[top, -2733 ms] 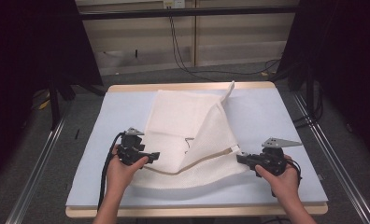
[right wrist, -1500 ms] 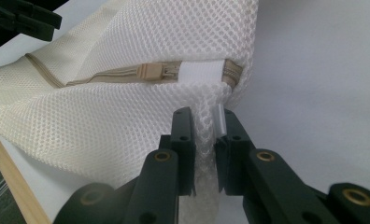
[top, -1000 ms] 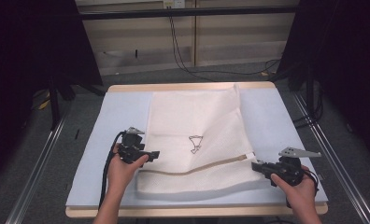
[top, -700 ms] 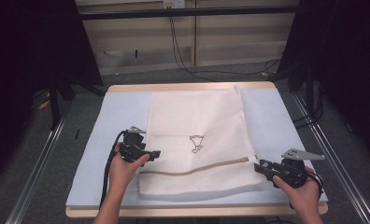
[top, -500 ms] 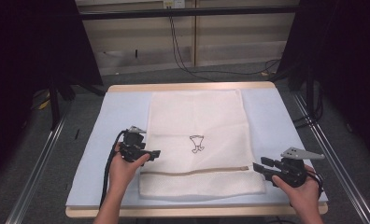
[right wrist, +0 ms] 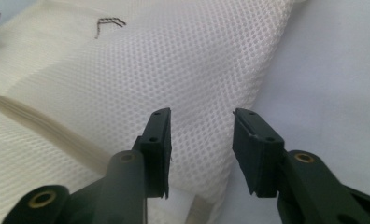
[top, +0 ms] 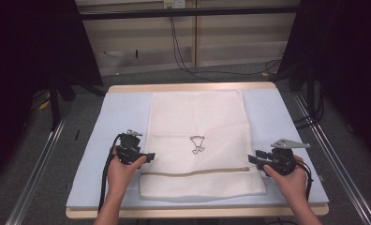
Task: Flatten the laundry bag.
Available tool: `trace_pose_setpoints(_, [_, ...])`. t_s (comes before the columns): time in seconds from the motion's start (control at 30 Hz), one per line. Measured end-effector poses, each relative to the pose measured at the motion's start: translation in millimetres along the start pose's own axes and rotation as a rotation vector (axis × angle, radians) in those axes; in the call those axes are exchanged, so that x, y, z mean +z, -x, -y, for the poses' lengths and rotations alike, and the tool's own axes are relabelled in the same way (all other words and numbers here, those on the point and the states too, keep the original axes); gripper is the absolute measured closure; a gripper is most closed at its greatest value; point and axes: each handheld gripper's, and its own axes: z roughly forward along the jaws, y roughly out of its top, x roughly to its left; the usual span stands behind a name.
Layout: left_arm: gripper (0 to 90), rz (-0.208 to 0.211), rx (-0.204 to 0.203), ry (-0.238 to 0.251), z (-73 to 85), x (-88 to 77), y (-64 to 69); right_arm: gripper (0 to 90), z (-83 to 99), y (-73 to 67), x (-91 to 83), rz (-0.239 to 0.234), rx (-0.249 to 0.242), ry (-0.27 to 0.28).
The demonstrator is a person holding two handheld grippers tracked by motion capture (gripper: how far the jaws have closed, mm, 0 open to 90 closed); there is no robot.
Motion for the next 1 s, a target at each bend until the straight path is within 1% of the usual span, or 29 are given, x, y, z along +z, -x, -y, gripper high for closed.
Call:
trace_pose_setpoints(0.07, [34.2,0.002,0.008,-0.005,0.4,0.5,0.4,59.4,-2.3,2.0,7.2,0.019,-0.008,-0.023])
trace_pose_setpoints(0.1, [36.1,-0.013,0.009,-0.007,2.7,1.9,0.2,60.5,-3.2,3.7,11.5,0.021,-0.003,-0.029])
trace_pose_setpoints(0.13, [36.7,-0.013,0.009,-0.007,2.7,1.9,0.2,60.7,-3.6,4.4,13.5,0.032,0.003,-0.045])
trace_pose_setpoints(0.17, [38.7,-0.023,0.002,-0.001,6.2,1.4,-2.7,60.6,-3.4,5.9,16.3,0.046,0.007,-0.055])
trace_pose_setpoints(0.2, [39.5,-0.031,-0.005,0.0,8.2,1.9,-3.7,60.3,-2.7,7.2,18.3,0.042,0.006,-0.056])
trace_pose_setpoints(0.23, [39.4,-0.026,-0.007,0.013,9.7,1.8,-4.4,60.6,-2.2,7.8,19.6,0.039,0.005,-0.067])
trace_pose_setpoints(0.27, [39.2,-0.026,-0.007,0.013,9.7,1.8,-4.4,62.0,-1.5,7.6,20.7,0.043,0.005,-0.074])
trace_pose_setpoints(0.3, [39.3,-0.012,-0.017,0.025,11.3,1.3,-5.2,63.2,-1.0,7.1,21.6,0.047,0.008,-0.08])
trace_pose_setpoints(0.33, [39.6,-0.013,-0.031,0.037,12.3,1.2,-5.5,64.6,-0.8,7.2,21.5,0.045,0.012,-0.086])
trace_pose_setpoints(0.37, [39.9,-0.015,-0.026,0.034,12.9,0.4,-5.5,68.3,-0.4,7.0,21.8,0.047,0.021,-0.099])
trace_pose_setpoints(0.43, [41.9,-0.02,-0.026,0.037,13.7,0.5,-3.2,74.1,0.1,7.0,20.7,0.046,0.015,-0.105])
trace_pose_setpoints(0.47, [43.3,-0.017,-0.028,0.035,13.5,0.1,-2.2,75.6,0.3,7.2,20.1,0.047,0.02,-0.108])
trace_pose_setpoints(0.5, [45.9,-0.005,-0.037,0.033,13.4,-0.3,-1.8,78.8,0.9,8.5,19.1,0.035,0.04,-0.113])
trace_pose_setpoints(0.53, [47.4,-0.006,-0.036,0.031,13.2,0.0,-0.4,80.6,1.6,9.6,18.7,0.03,0.044,-0.11])
trace_pose_setpoints(0.57, [50.8,-0.006,-0.036,0.031,13.2,0.0,-0.4,80.6,1.6,9.6,18.7,0.03,0.044,-0.11])
trace_pose_setpoints(0.6, [50.8,-0.013,-0.038,0.037,13.2,0.5,0.7,84.6,2.7,9.6,18.7,0.017,0.036,-0.108])
trace_pose_setpoints(0.63, [56.9,-0.006,-0.041,0.033,13.1,-0.2,1.2,86.5,2.4,8.4,17.8,0.019,0.036,-0.109])
trace_pose_setpoints(0.67, [61.7,-0.006,-0.041,0.033,13.1,-0.2,1.2,86.5,2.4,8.4,17.8,0.019,0.036,-0.109])
trace_pose_setpoints(0.7, [66.0,0.004,-0.043,0.025,13.1,-0.6,2.3,87.0,1.7,7.2,17.1,0.019,0.024,-0.109])
trace_pose_setpoints(0.73, [72.4,0.019,-0.051,0.021,13.0,-1.0,2.8,87.3,1.5,6.9,16.3,0.02,0.028,-0.112])
trace_pose_setpoints(0.77, [77.8,0.021,-0.055,0.026,12.9,-0.9,3.5,87.6,1.5,6.9,15.7,0.018,0.033,-0.111])
trace_pose_setpoints(0.87, [83.6,0.026,-0.064,0.026,12.1,-1.8,3.0,88.0,1.3,7.2,14.8,0.013,0.04,-0.108])
trace_pose_setpoints(0.9, [84.5,0.023,-0.063,0.023,12.0,-4.3,1.3,88.4,0.3,6.7,13.0,0.006,0.046,-0.112])
trace_pose_setpoints(0.93, [84.7,0.034,-0.07,0.022,12.9,-5.6,-0.2,88.4,-0.2,6.4,11.9,0.004,0.043,-0.112])
trace_pose_setpoints(1.0, [84.8,0.041,-0.073,0.022,13.8,-7.1,-1.7,88.5,-0.4,6.2,10.8,0.001,0.047,-0.108])
